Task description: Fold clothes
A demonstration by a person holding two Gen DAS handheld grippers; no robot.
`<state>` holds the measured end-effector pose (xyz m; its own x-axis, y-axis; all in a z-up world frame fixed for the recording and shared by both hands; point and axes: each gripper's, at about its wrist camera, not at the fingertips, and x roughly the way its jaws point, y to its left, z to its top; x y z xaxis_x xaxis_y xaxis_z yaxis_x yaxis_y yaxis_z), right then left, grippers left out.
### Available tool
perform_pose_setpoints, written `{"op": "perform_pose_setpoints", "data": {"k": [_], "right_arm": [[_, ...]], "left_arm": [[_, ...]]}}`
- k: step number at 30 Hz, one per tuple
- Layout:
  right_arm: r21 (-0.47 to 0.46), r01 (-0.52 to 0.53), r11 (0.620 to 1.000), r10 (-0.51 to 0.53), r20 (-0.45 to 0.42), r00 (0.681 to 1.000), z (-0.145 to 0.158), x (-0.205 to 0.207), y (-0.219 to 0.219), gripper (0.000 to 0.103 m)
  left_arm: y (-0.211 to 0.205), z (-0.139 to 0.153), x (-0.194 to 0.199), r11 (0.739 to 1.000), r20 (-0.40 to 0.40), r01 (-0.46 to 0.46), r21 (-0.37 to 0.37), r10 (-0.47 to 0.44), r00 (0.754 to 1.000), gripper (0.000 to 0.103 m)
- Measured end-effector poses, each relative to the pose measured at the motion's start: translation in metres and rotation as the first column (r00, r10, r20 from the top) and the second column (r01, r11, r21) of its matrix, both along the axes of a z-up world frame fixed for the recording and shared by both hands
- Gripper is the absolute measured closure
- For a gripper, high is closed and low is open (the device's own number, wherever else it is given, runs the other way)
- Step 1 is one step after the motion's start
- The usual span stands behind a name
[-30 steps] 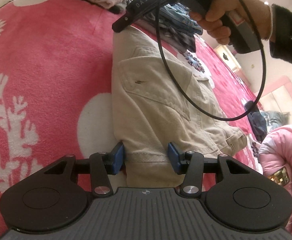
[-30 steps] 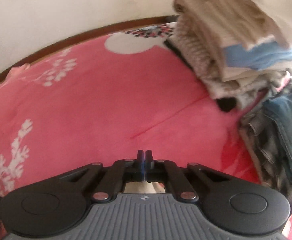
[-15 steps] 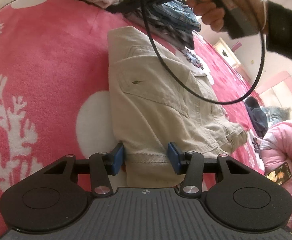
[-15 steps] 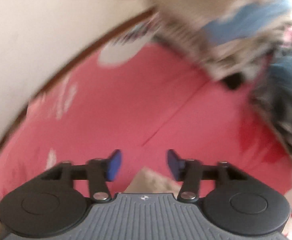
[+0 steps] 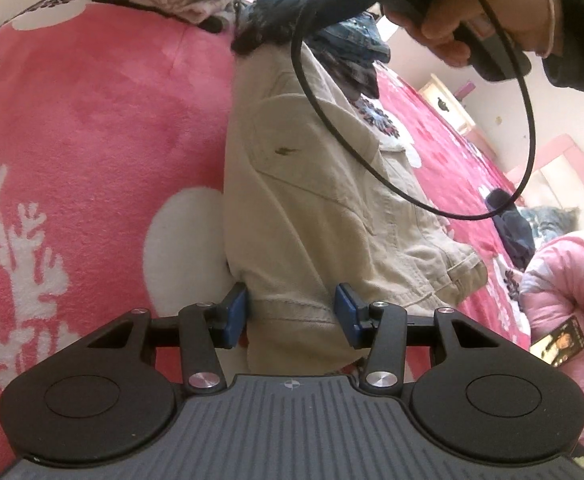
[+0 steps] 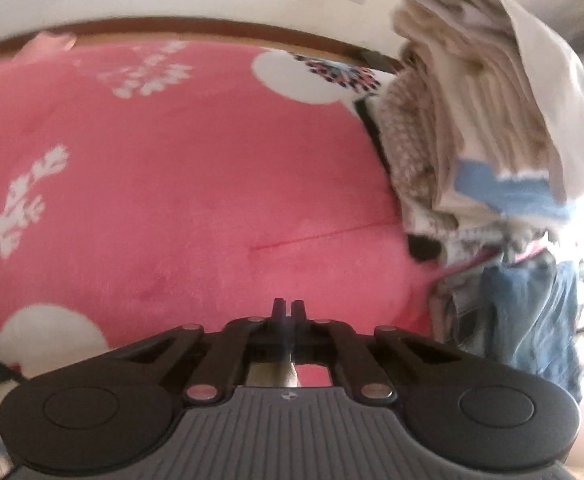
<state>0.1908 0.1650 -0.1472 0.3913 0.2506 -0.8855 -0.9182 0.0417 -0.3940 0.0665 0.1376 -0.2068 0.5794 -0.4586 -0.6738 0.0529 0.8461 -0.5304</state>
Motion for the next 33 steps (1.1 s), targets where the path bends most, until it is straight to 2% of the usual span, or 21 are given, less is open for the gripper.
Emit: {"op": "perform_pose_setpoints", "data": {"k": [2, 5, 10, 11, 12, 13, 14, 16, 17, 19, 20, 22, 23, 25, 27, 29, 33], "right_arm": [[-0.019, -0.050, 0.999, 0.051, 0.055, 0.997, -0.010, -0.011, -0.002, 0.103], [-0.027, -0.084, 0.996, 0.087, 0.115, 0.990, -0.007, -0.015, -0.012, 0.103], [-0.065, -0.178, 0.982, 0.189, 0.258, 0.948, 0.005, -0.027, -0.033, 0.103], [-0.071, -0.189, 0.979, 0.202, 0.304, 0.931, 0.005, -0.029, -0.035, 0.103], [-0.083, -0.200, 0.976, 0.216, 0.387, 0.896, 0.006, -0.026, -0.037, 0.103], [-0.097, -0.209, 0.973, 0.230, 0.476, 0.849, 0.008, -0.022, -0.038, 0.103], [-0.053, -0.151, 0.987, 0.158, 0.485, 0.860, 0.020, -0.007, -0.036, 0.103], [0.063, -0.044, 0.997, 0.013, 0.429, 0.903, 0.046, 0.016, -0.031, 0.103], [0.109, -0.014, 0.994, -0.026, 0.356, 0.934, 0.057, 0.021, -0.030, 0.103], [0.188, 0.042, 0.981, -0.074, 0.169, 0.983, 0.076, 0.027, -0.028, 0.103], [0.207, 0.060, 0.977, -0.061, -0.004, 0.998, 0.081, 0.028, -0.028, 0.103], [0.178, 0.016, 0.984, 0.023, -0.216, 0.976, 0.076, 0.016, -0.026, 0.103], [0.144, -0.048, 0.988, 0.086, -0.267, 0.960, 0.067, 0.005, -0.024, 0.103], [0.031, -0.217, 0.976, 0.218, -0.266, 0.939, 0.040, -0.022, -0.019, 0.102], [-0.103, -0.332, 0.938, 0.294, -0.274, 0.916, 0.010, -0.038, -0.017, 0.102], [-0.142, -0.362, 0.922, 0.306, -0.308, 0.901, 0.001, -0.041, -0.017, 0.101], [-0.129, -0.342, 0.931, 0.256, -0.438, 0.862, 0.011, -0.028, -0.020, 0.101]], "left_arm": [[0.001, 0.000, 0.000, 1.000, 0.002, 0.002, 0.000, -0.002, 1.000, 0.057], [0.001, 0.001, 0.000, 1.000, 0.004, 0.005, 0.004, -0.005, 1.000, 0.057], [0.001, 0.006, -0.003, 1.000, 0.038, 0.002, 0.019, -0.003, 0.999, 0.057], [0.001, 0.006, -0.003, 1.000, 0.042, 0.002, 0.021, -0.003, 0.999, 0.057], [0.001, 0.006, -0.003, 1.000, 0.041, 0.006, 0.020, -0.006, 0.999, 0.057], [0.001, 0.006, -0.003, 1.000, 0.035, 0.011, 0.017, -0.012, 0.999, 0.057], [0.000, 0.005, -0.003, 1.000, 0.029, 0.017, 0.014, -0.018, 0.999, 0.057], [-0.001, 0.001, -0.002, 0.999, -0.015, 0.046, 0.007, -0.046, 0.999, 0.057], [0.000, 0.002, -0.002, 0.999, -0.016, 0.047, -0.001, -0.047, 0.999, 0.058], [0.001, 0.002, -0.002, 0.999, -0.020, 0.046, -0.012, -0.046, 0.999, 0.058], [0.002, 0.001, -0.002, 0.999, -0.025, 0.044, -0.014, -0.045, 0.999, 0.058], [0.002, 0.001, -0.002, 0.999, -0.025, 0.043, -0.014, -0.043, 0.999, 0.058], [0.002, 0.001, -0.002, 0.999, -0.026, 0.042, -0.013, -0.042, 0.999, 0.058], [0.001, 0.002, -0.002, 0.999, -0.024, 0.040, -0.004, -0.040, 0.999, 0.058], [0.000, 0.003, -0.002, 0.999, -0.019, 0.041, 0.009, -0.041, 0.999, 0.058], [-0.001, 0.003, -0.002, 0.999, -0.016, 0.043, 0.020, -0.042, 0.999, 0.058], [0.000, 0.001, 0.000, 0.999, -0.026, 0.045, 0.019, -0.044, 0.999, 0.057]]}}
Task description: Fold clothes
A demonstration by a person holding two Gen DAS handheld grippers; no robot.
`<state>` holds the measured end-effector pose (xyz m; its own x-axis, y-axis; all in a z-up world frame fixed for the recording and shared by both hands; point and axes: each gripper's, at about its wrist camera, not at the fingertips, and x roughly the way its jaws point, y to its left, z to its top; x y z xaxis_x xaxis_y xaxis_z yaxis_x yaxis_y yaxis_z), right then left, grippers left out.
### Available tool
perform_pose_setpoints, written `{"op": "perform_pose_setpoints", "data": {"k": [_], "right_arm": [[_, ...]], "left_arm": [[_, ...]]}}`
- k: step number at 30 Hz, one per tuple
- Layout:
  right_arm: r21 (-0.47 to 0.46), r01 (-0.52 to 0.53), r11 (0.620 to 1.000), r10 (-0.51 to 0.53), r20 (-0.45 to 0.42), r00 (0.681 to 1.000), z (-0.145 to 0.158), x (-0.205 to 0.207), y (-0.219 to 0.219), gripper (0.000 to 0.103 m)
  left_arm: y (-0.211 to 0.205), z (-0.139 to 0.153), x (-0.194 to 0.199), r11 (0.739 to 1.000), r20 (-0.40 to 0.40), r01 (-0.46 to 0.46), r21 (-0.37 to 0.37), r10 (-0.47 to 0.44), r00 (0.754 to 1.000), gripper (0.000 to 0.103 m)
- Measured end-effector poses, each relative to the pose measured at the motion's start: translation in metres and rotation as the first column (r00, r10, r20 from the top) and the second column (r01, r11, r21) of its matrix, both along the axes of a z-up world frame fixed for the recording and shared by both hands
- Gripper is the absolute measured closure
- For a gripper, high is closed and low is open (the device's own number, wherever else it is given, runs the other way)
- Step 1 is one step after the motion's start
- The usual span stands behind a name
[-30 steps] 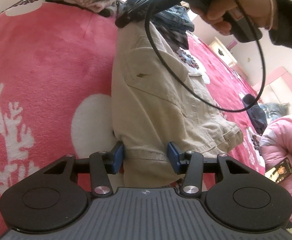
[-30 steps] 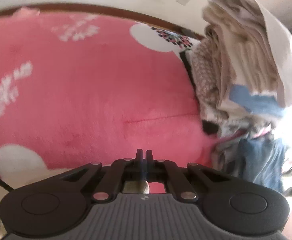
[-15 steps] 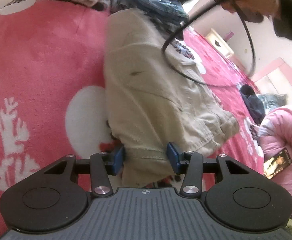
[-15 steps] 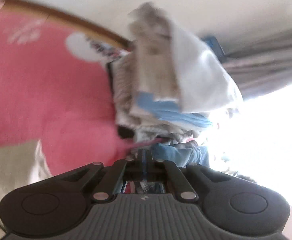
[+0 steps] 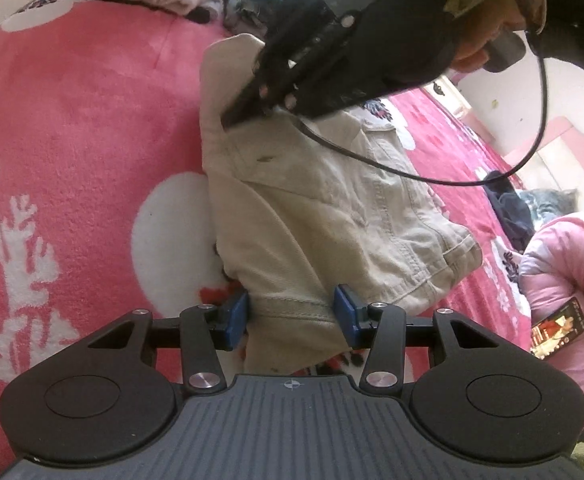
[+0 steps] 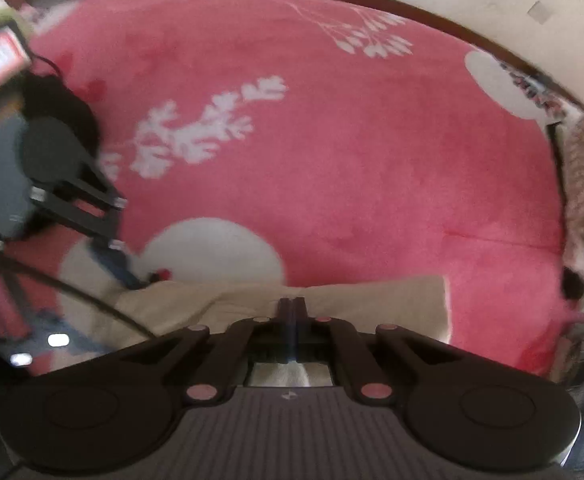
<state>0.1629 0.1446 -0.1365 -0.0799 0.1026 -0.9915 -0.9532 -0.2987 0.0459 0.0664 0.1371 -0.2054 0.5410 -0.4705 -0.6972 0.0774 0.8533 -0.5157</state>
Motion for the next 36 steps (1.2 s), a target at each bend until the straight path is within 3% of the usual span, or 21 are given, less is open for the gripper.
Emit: {"op": "perform_pose_setpoints", "data": {"k": [5, 9, 11, 13, 15, 16, 18, 19, 21, 23, 26, 27, 28, 29, 30, 31, 32, 33, 34, 36], "right_arm": [[-0.022, 0.047, 0.999, -0.049, -0.098, 0.994, -0.005, 0.012, -0.003, 0.101], [-0.052, -0.054, 0.997, 0.049, -0.094, 0.994, -0.026, 0.006, 0.005, 0.102], [-0.065, -0.166, 0.984, 0.166, -0.005, 0.986, -0.038, 0.000, 0.006, 0.103], [-0.056, -0.252, 0.966, 0.257, 0.123, 0.959, -0.044, -0.001, 0.003, 0.103], [-0.038, -0.245, 0.969, 0.248, 0.196, 0.949, -0.044, 0.008, 0.003, 0.103], [-0.021, -0.258, 0.966, 0.253, 0.289, 0.923, -0.046, 0.009, 0.001, 0.103], [-0.027, -0.277, 0.961, 0.251, 0.512, 0.821, -0.053, 0.019, -0.005, 0.103], [-0.014, -0.220, 0.975, 0.196, 0.512, 0.836, -0.048, 0.030, -0.004, 0.103], [0.093, -0.107, 0.990, 0.063, 0.393, 0.917, -0.018, 0.041, 0.004, 0.103], [0.146, -0.064, 0.987, 0.023, 0.269, 0.963, 0.002, 0.042, 0.011, 0.102], [0.078, -0.073, 0.994, 0.069, 0.053, 0.996, 0.000, 0.027, 0.018, 0.100], [0.041, -0.107, 0.993, 0.104, 0.057, 0.993, -0.012, 0.020, 0.017, 0.101], [0.020, -0.144, 0.989, 0.139, 0.156, 0.978, -0.027, 0.017, 0.013, 0.101], [0.042, -0.094, 0.995, 0.080, 0.262, 0.962, -0.034, 0.029, 0.010, 0.101], [0.083, -0.018, 0.996, -0.013, 0.359, 0.933, -0.039, 0.046, 0.008, 0.101], [0.157, 0.117, 0.981, -0.168, 0.375, 0.912, -0.027, 0.066, 0.000, 0.099], [0.237, 0.267, 0.934, -0.339, 0.352, 0.872, -0.010, 0.088, -0.011, 0.095], [0.312, 0.409, 0.858, -0.499, 0.316, 0.807, 0.008, 0.110, -0.021, 0.095], [0.370, 0.494, 0.787, -0.598, 0.257, 0.760, 0.027, 0.121, -0.041, 0.095], [0.419, 0.592, 0.689, -0.702, 0.184, 0.688, 0.055, 0.119, -0.091, 0.095]], "left_arm": [[0.000, -0.001, 0.004, 1.000, 0.000, 0.010, 0.002, -0.010, 1.000, 0.056], [0.001, -0.001, 0.005, 1.000, -0.002, 0.015, 0.004, -0.015, 1.000, 0.056], [0.000, -0.001, 0.005, 1.000, -0.002, 0.021, 0.011, -0.021, 1.000, 0.056], [0.000, -0.001, 0.005, 1.000, -0.002, 0.020, 0.011, -0.020, 1.000, 0.056], [0.000, -0.001, 0.005, 1.000, 0.001, 0.012, 0.006, -0.012, 1.000, 0.056], [0.000, -0.001, 0.005, 1.000, 0.003, 0.007, 0.005, -0.007, 1.000, 0.056], [0.000, -0.002, 0.005, 1.000, 0.002, 0.002, 0.000, -0.002, 1.000, 0.056], [0.000, -0.003, 0.005, 1.000, 0.002, 0.004, 0.000, -0.004, 1.000, 0.056], [0.000, -0.002, 0.004, 1.000, 0.002, 0.009, 0.002, -0.009, 1.000, 0.056], [0.000, -0.002, 0.004, 1.000, 0.001, 0.011, 0.003, -0.011, 1.000, 0.056], [0.000, -0.002, 0.006, 1.000, -0.002, 0.007, -0.001, -0.007, 1.000, 0.056], [0.000, -0.002, 0.006, 1.000, -0.002, 0.006, -0.001, -0.006, 1.000, 0.055], [0.000, -0.003, 0.006, 1.000, -0.003, 0.005, -0.003, -0.005, 1.000, 0.055], [0.001, -0.003, 0.007, 1.000, -0.002, 0.004, -0.004, -0.004, 1.000, 0.055], [0.001, -0.003, 0.007, 1.000, -0.001, 0.003, -0.004, -0.003, 1.000, 0.055], [0.001, -0.003, 0.007, 1.000, 0.000, 0.002, -0.004, -0.002, 1.000, 0.055], [0.002, -0.003, 0.007, 1.000, 0.000, 0.001, -0.007, -0.001, 1.000, 0.055], [0.002, -0.003, 0.007, 1.000, -0.001, -0.001, -0.012, 0.001, 1.000, 0.055], [0.003, -0.003, 0.006, 1.000, -0.002, -0.004, -0.017, 0.004, 1.000, 0.055], [0.004, -0.004, 0.007, 1.000, -0.006, -0.007, -0.025, 0.007, 1.000, 0.054]]}}
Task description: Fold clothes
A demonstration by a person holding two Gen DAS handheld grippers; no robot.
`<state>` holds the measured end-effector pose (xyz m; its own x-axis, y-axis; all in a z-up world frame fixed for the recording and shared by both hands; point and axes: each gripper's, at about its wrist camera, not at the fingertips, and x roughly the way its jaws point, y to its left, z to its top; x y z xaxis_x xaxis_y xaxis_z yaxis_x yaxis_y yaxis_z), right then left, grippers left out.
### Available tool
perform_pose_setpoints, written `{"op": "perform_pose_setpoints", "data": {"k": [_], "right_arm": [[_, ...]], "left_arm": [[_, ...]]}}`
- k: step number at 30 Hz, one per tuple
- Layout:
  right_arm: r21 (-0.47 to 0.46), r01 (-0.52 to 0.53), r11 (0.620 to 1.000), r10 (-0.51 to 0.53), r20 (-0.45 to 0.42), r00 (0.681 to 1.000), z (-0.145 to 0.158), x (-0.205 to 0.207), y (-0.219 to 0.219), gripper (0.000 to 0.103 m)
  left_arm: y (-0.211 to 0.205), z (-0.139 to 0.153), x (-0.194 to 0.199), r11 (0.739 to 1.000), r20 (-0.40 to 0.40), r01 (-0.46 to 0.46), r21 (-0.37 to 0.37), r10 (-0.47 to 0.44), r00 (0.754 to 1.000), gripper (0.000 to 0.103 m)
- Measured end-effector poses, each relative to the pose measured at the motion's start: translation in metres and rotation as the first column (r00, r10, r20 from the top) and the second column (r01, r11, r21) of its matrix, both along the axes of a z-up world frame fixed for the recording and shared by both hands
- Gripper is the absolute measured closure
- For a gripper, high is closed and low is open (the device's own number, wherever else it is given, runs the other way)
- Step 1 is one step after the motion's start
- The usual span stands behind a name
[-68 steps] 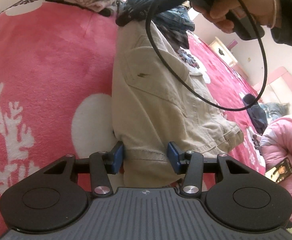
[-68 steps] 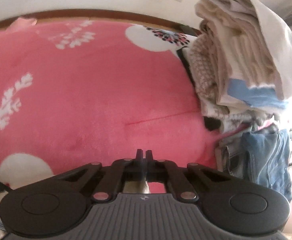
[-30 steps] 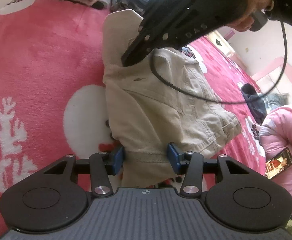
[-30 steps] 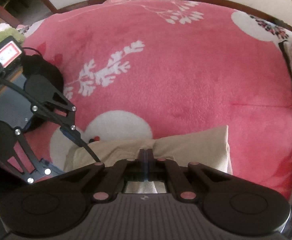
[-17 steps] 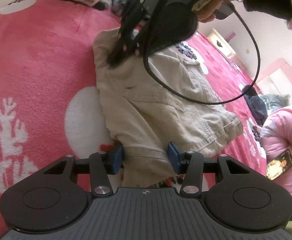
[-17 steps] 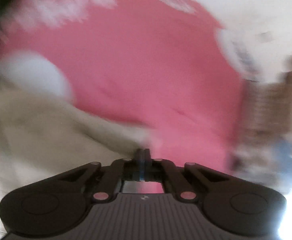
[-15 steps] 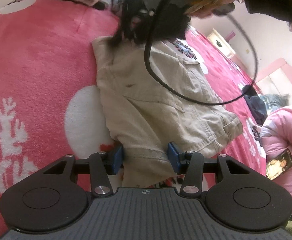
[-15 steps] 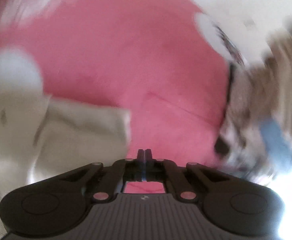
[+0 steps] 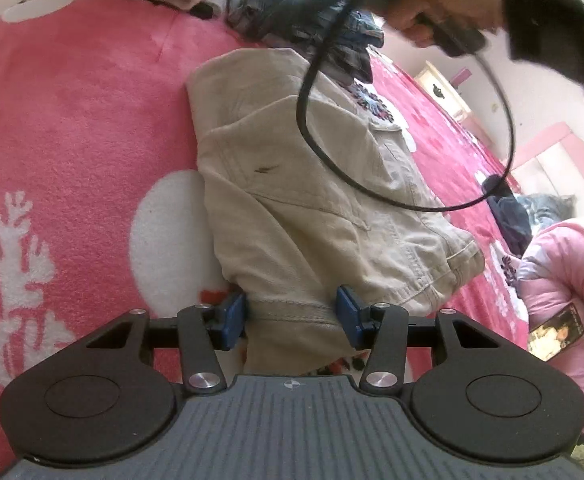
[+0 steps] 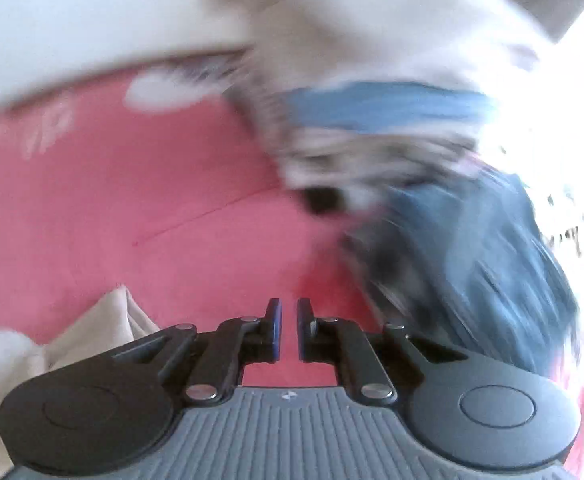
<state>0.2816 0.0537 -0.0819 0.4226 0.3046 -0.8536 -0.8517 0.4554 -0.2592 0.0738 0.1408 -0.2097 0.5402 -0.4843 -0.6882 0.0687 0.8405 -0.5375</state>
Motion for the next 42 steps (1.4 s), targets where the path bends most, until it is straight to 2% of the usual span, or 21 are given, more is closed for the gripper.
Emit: {"op": "perform_pose_setpoints", "data": {"k": [2, 4, 5, 7, 10, 13, 16, 18, 19, 21, 22, 23, 26, 29, 32, 34, 37, 39, 40, 42], "right_arm": [[0.043, 0.112, 0.993, -0.110, -0.054, 0.992, 0.012, -0.013, -0.049, 0.094], [0.106, 0.224, 0.969, -0.208, -0.142, 0.968, 0.019, -0.032, -0.100, 0.091], [0.145, 0.273, 0.951, -0.245, -0.185, 0.952, 0.023, -0.042, -0.125, 0.087], [0.223, 0.362, 0.905, -0.306, -0.251, 0.918, 0.023, -0.054, -0.161, 0.078], [0.336, 0.480, 0.810, -0.357, -0.366, 0.860, 0.015, -0.065, -0.200, 0.075], [0.417, 0.515, 0.749, -0.295, -0.486, 0.823, 0.002, -0.060, -0.206, 0.072], [0.448, 0.530, 0.720, -0.194, -0.603, 0.774, -0.013, -0.055, -0.188, 0.064], [0.424, 0.550, 0.720, -0.163, -0.666, 0.728, -0.031, -0.050, -0.168, 0.048], [0.401, 0.555, 0.729, -0.153, -0.694, 0.703, -0.040, -0.049, -0.157, 0.046], [0.344, 0.573, 0.744, -0.187, -0.715, 0.673, -0.055, -0.049, -0.142, 0.045], [0.320, 0.595, 0.737, -0.208, -0.730, 0.651, -0.063, -0.050, -0.140, 0.044], [0.307, 0.619, 0.723, -0.220, -0.746, 0.628, -0.069, -0.050, -0.141, 0.044], [0.299, 0.695, 0.654, -0.216, -0.807, 0.550, -0.073, -0.048, -0.154, 0.035], [0.294, 0.694, 0.657, -0.208, -0.815, 0.541, -0.066, -0.046, -0.163, 0.031], [0.289, 0.702, 0.651, -0.187, -0.835, 0.517, -0.060, -0.043, -0.177, 0.025], [0.292, 0.716, 0.634, -0.152, -0.860, 0.486, -0.053, -0.036, -0.189, 0.022], [0.298, 0.727, 0.619, -0.068, -0.902, 0.427, -0.039, -0.022, -0.204, 0.009], [0.307, 0.696, 0.649, -0.043, -0.899, 0.436, -0.025, -0.014, -0.211, 0.002], [0.303, 0.676, 0.671, -0.046, -0.894, 0.446, -0.020, -0.010, -0.211, 0.001], [0.269, 0.624, 0.733, -0.085, -0.875, 0.476, -0.008, -0.004, -0.211, 0.000]], "left_arm": [[0.004, -0.004, 0.003, 0.999, -0.020, -0.011, -0.034, 0.011, 1.000, 0.053], [0.009, -0.009, 0.007, 0.996, -0.052, -0.029, -0.079, 0.025, 0.998, 0.050], [0.011, -0.010, 0.007, 0.995, -0.060, -0.034, -0.090, 0.029, 0.998, 0.049], [0.011, -0.011, 0.007, 0.995, -0.064, -0.035, -0.095, 0.029, 0.998, 0.049], [0.014, -0.016, 0.011, 0.990, -0.100, -0.050, -0.131, 0.037, 0.994, 0.045], [0.017, -0.020, 0.019, 0.987, -0.135, -0.054, -0.154, 0.033, 0.990, 0.041], [0.017, -0.019, 0.024, 0.985, -0.170, -0.062, -0.159, 0.035, 0.985, 0.039], [0.014, -0.017, 0.027, 0.986, -0.186, -0.069, -0.153, 0.040, 0.982, 0.039], [0.010, -0.015, 0.027, 0.988, -0.185, -0.073, -0.137, 0.047, 0.982, 0.040], [0.001, -0.008, 0.027, 0.992, -0.181, -0.077, -0.096, 0.059, 0.982, 0.048], [-0.005, -0.003, 0.029, 0.995, -0.177, -0.076, -0.063, 0.064, 0.982, 0.049], [-0.009, 0.003, 0.029, 0.997, -0.172, -0.075, -0.034, 0.068, 0.983, 0.050], [-0.019, 0.023, 0.029, 0.997, -0.152, -0.070, 0.039, 0.075, 0.985, 0.057], [-0.030, 0.046, 0.027, 0.994, -0.110, -0.056, 0.095, 0.066, 0.992, 0.062], [-0.049, 0.074, 0.025, 0.987, -0.020, -0.022, 0.156, 0.025, 0.999, 0.065], [-0.065, 0.094, 0.025, 0.983, 0.050, 0.004, 0.183, -0.014, 0.999, 0.067], [-0.096, 0.117, 0.031, 0.975, 0.131, 0.043, 0.219, -0.073, 0.989, 0.067], [-0.114, 0.127, 0.033, 0.974, 0.187, 0.069, 0.217, -0.111, 0.976, 0.067], [-0.124, 0.130, 0.034, 0.974, 0.212, 0.084, 0.211, -0.129, 0.969, 0.067], [-0.144, 0.135, 0.039, 0.974, 0.254, 0.120, 0.192, -0.168, 0.952, 0.067]]}}
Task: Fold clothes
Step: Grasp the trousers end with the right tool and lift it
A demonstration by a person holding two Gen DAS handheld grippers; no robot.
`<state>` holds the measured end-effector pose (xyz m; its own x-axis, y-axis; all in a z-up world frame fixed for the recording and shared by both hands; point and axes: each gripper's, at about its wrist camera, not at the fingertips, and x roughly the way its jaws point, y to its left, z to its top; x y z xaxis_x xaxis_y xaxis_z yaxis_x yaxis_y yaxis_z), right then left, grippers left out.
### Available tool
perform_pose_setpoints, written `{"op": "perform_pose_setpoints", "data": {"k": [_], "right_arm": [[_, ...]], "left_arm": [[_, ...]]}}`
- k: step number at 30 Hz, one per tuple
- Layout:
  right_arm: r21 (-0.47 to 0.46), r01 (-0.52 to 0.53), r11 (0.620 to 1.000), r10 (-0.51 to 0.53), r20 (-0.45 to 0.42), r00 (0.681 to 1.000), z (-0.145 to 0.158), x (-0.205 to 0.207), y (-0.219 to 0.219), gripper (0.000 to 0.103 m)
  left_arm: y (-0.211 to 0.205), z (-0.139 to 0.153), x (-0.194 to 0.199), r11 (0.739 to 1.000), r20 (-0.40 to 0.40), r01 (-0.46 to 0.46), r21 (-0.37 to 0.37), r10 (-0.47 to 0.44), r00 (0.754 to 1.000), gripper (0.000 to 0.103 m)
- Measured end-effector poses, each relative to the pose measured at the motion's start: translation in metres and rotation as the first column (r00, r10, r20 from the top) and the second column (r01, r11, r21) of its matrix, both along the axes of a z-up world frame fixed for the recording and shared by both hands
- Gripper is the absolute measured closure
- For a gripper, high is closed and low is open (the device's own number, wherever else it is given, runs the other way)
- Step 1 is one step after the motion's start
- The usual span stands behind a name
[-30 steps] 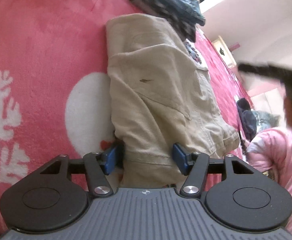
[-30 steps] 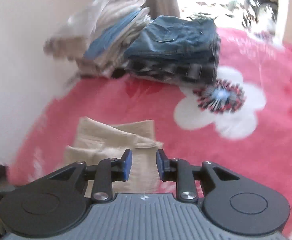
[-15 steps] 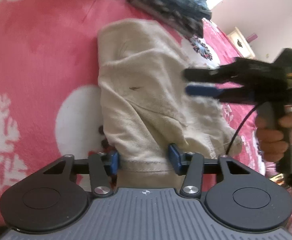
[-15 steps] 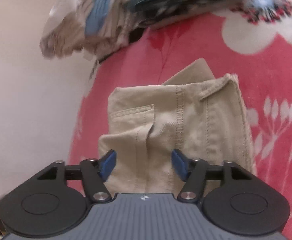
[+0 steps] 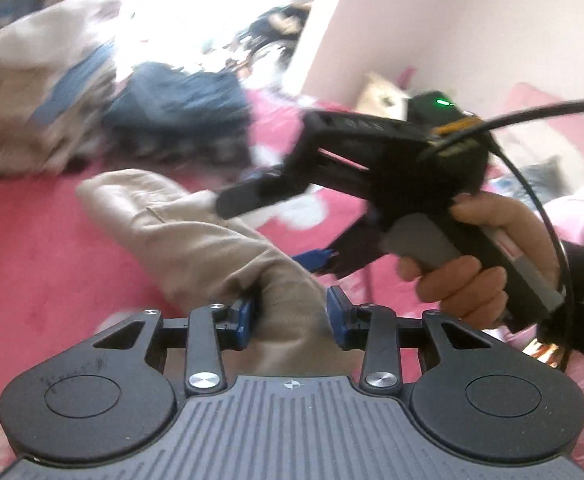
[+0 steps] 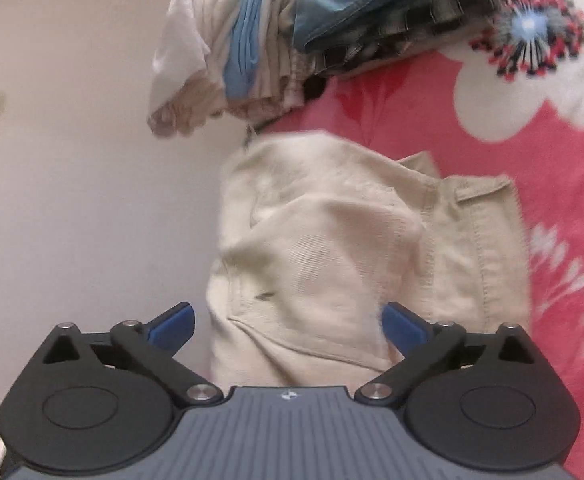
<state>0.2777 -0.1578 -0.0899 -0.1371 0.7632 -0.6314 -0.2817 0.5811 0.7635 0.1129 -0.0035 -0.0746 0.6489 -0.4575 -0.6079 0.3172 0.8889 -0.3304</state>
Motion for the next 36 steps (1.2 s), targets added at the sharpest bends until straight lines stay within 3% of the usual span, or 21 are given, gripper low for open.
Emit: {"op": "perform_pose_setpoints", "data": {"k": [4, 7, 10, 12, 16, 21, 26, 28, 31, 34, 36], "right_arm": [[-0.148, -0.099, 0.984, 0.108, 0.049, 0.993, 0.014, 0.008, -0.002, 0.000], [-0.223, -0.092, 0.970, 0.107, 0.055, 0.993, 0.008, 0.016, -0.013, 0.005], [-0.216, -0.019, 0.976, 0.017, -0.012, 1.000, -0.008, 0.024, -0.043, 0.027], [-0.195, 0.040, 0.980, -0.053, -0.060, 0.997, -0.019, 0.027, -0.063, 0.058], [-0.106, 0.114, 0.988, -0.123, -0.076, 0.990, -0.026, 0.021, -0.083, 0.073], [0.025, 0.153, 0.988, -0.152, -0.035, 0.988, -0.006, 0.007, -0.076, 0.076], [0.175, 0.187, 0.967, -0.184, -0.031, 0.982, 0.021, -0.013, -0.057, 0.076], [0.283, 0.199, 0.938, -0.196, -0.038, 0.980, 0.034, -0.023, -0.046, 0.076], [0.484, 0.295, 0.824, -0.259, -0.142, 0.955, 0.027, -0.038, -0.041, 0.076], [0.597, 0.436, 0.673, -0.291, -0.327, 0.899, -0.018, -0.061, -0.044, 0.076], [0.568, 0.503, 0.651, -0.326, -0.389, 0.861, -0.056, -0.077, -0.055, 0.073]], "left_arm": [[-0.044, -0.001, 0.012, 0.993, 0.069, 0.120, -0.003, -0.119, 0.990, 0.065], [-0.070, -0.007, 0.022, 0.984, 0.095, 0.176, 0.001, -0.176, 0.980, 0.062], [-0.091, -0.013, 0.030, 0.975, 0.110, 0.223, 0.003, -0.222, 0.969, 0.058], [-0.095, -0.015, 0.030, 0.967, 0.108, 0.256, -0.009, -0.253, 0.961, 0.056], [-0.070, -0.015, 0.015, 0.961, 0.075, 0.274, -0.041, -0.270, 0.960, 0.056], [-0.013, -0.025, -0.002, 0.991, -0.076, 0.107, -0.074, -0.113, 0.991, 0.056], [0.041, -0.042, -0.006, 0.995, -0.159, -0.075, -0.065, 0.064, 0.985, 0.056], [0.053, -0.040, -0.003, 0.988, -0.169, -0.122, -0.098, 0.104, 0.980, 0.056], [0.066, -0.015, -0.004, 0.982, -0.126, -0.152, -0.115, 0.137, 0.982, 0.057], [0.084, 0.019, -0.012, 0.982, -0.056, -0.173, -0.082, 0.169, 0.984, 0.057], [0.094, 0.037, -0.021, 0.984, -0.010, -0.177, -0.031, 0.176, 0.984, 0.056]]}}
